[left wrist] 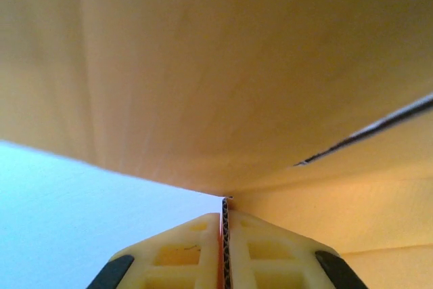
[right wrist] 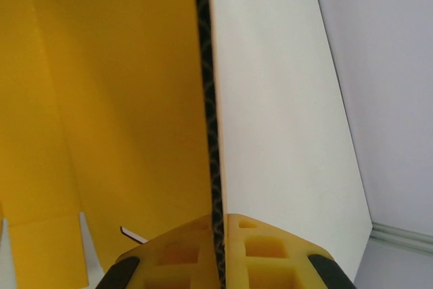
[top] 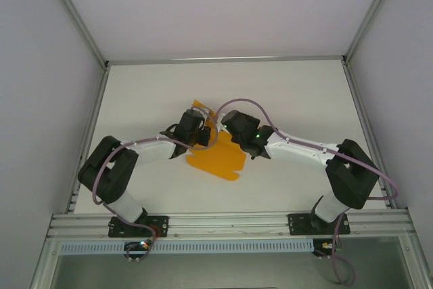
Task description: Assemble paper box
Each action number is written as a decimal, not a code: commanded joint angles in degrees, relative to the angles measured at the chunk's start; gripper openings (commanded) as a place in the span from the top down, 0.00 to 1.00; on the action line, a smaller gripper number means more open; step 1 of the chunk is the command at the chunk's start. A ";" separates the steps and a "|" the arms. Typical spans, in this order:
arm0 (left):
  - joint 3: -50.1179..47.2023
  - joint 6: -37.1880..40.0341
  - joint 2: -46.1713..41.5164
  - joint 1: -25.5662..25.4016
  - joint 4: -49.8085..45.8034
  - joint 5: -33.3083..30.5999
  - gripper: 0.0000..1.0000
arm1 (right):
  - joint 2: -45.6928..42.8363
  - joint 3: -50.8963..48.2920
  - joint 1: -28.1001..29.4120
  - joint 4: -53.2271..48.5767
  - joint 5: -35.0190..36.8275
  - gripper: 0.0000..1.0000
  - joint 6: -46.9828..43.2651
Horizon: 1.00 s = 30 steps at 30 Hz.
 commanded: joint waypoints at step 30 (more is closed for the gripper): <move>-13.82 -13.48 -30.84 12.73 -15.16 -2.79 0.00 | 1.76 1.64 0.66 2.76 0.73 1.00 -3.58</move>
